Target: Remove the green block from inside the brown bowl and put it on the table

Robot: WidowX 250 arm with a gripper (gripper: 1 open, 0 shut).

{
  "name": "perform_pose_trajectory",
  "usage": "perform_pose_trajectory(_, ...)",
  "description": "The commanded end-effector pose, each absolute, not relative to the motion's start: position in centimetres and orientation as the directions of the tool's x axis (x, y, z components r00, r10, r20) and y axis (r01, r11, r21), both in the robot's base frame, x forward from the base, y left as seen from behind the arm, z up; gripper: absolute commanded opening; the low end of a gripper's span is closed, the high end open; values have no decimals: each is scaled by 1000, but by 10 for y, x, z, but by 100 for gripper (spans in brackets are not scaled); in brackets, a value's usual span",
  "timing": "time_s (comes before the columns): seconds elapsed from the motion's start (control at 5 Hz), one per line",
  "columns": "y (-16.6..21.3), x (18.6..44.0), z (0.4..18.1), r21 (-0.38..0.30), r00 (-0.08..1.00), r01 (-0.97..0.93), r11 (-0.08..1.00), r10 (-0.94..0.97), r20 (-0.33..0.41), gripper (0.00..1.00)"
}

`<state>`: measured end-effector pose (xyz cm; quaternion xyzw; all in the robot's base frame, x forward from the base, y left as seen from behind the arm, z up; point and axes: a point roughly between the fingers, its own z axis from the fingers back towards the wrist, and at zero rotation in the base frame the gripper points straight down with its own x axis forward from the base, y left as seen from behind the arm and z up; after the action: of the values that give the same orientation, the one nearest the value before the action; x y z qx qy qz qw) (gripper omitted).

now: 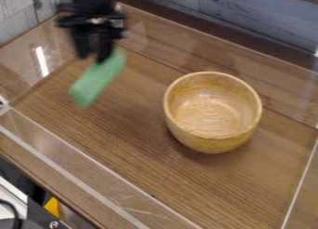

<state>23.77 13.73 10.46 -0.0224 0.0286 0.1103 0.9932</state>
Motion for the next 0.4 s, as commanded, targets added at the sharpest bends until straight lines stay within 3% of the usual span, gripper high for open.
perform_pose_trajectory(0.0,151,231,93,-41,985,-171,984,172,21,0)
perform_pose_trajectory(0.2,148,228,91,-50,989,-139,989,141,34,100)
